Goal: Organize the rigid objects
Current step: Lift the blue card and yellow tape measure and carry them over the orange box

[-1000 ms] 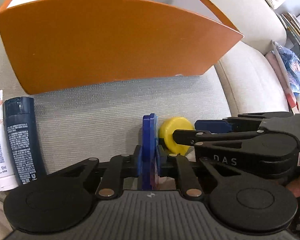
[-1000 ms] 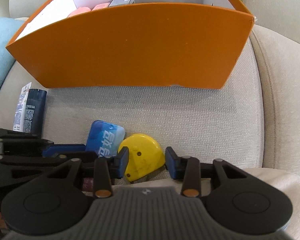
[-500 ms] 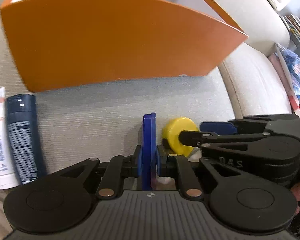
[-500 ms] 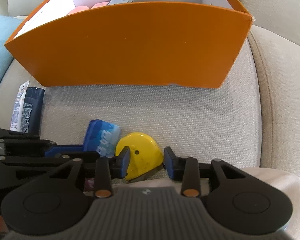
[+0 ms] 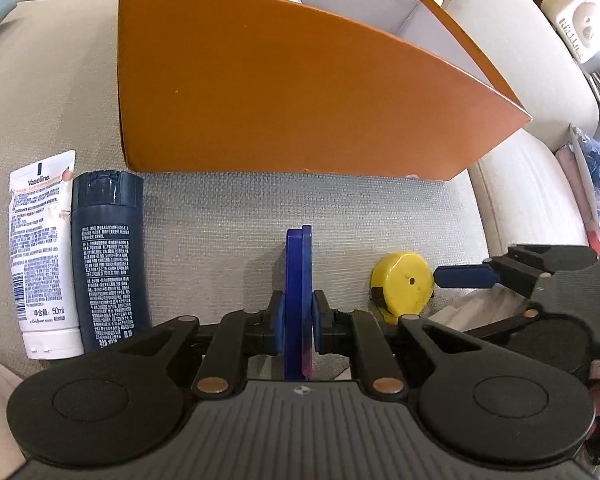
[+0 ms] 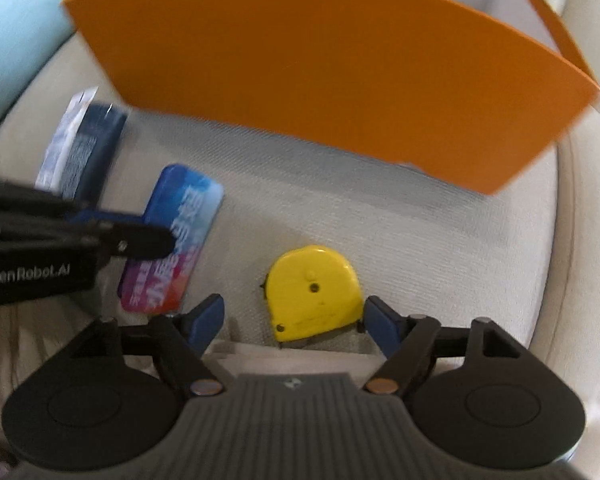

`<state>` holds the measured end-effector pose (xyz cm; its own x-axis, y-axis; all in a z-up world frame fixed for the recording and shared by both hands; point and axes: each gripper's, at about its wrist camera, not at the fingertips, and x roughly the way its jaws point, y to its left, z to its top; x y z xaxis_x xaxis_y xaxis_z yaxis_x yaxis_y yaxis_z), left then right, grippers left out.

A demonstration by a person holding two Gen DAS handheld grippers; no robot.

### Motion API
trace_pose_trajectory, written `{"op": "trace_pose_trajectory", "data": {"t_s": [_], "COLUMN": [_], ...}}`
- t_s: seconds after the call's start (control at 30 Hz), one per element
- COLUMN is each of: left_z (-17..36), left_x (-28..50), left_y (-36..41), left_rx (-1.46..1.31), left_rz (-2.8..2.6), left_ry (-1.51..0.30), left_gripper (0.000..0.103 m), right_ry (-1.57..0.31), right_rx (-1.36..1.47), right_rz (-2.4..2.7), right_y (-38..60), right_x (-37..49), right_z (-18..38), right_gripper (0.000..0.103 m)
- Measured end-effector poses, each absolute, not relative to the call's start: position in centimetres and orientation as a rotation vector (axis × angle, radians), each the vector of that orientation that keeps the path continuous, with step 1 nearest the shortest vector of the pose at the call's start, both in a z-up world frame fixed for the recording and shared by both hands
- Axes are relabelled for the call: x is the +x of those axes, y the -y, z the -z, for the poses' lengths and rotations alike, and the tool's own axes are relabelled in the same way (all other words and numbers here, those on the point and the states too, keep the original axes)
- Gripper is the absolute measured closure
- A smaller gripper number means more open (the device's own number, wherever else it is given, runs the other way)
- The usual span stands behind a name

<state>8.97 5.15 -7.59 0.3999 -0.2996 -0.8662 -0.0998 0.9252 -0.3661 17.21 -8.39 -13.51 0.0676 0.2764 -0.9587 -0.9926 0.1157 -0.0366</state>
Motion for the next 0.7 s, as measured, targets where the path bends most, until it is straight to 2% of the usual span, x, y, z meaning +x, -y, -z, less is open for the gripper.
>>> {"op": "trace_pose_trajectory", "data": {"t_s": [0.13, 0.23, 0.43, 0.7], "left_z": [7.9, 8.2, 8.2, 5.8], "left_x": [9.3, 10.0, 10.0, 9.1], "left_y": [-4.8, -4.4, -4.5, -4.8], "left_rx": [-0.407, -0.418, -0.417, -0.454], "left_rz": [0.134, 0.136, 0.14, 0.169], "left_ry": [-1.161, -1.163, -1.162, -1.116], "left_gripper": [0.089, 0.089, 0.089, 0.089], "right_ry": [-0.973, -0.98, -1.001, -0.922], "right_rx": [-1.052, -1.059, -1.001, -0.921], "right_rz": [-1.195, -1.175, -1.191, -1.228], "right_y": [7.7, 7.5, 8.1, 9.6], "right_x": [16.4, 16.7, 17.5, 17.5], "right_z": [14.7, 15.2, 14.9, 12.6], "right_gripper": [0.026, 0.047, 0.048, 0.048]}}
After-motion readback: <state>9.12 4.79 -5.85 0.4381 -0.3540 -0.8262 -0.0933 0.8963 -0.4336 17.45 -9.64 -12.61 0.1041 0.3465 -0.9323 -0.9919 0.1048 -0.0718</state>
